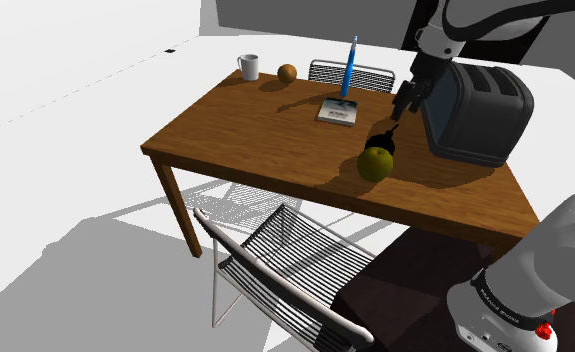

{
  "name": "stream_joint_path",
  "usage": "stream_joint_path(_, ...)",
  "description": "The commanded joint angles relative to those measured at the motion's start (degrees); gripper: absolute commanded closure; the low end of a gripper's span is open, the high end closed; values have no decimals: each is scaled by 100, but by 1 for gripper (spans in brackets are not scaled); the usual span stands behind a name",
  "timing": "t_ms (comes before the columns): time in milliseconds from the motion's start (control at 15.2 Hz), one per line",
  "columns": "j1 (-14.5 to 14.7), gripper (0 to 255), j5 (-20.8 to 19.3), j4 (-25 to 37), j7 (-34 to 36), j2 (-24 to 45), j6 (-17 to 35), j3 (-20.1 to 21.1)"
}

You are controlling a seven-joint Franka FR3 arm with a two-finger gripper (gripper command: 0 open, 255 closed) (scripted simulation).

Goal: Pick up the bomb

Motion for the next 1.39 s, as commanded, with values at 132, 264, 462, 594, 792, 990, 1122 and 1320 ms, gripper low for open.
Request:
stream_joint_path(132, 42, 0, 146, 117, -288, 664, 534, -223)
stream_joint_path(264, 44, 0, 158, 7, -310, 720, 697, -236)
stream_joint_path(462, 50, 0, 181, -148, -346, 814, 943, -259)
stream_joint_path(594, 57, 0, 205, -274, -380, 906, 1157, -280)
stream_joint_path(792, 59, 255, 206, -277, -375, 904, 1160, -276)
stream_joint_path(990, 62, 255, 207, -272, -370, 908, 1159, -273)
stream_joint_path(1122, 62, 255, 208, -272, -371, 910, 1160, -273)
stream_joint_path(1320, 62, 255, 208, -271, -370, 909, 1159, -273)
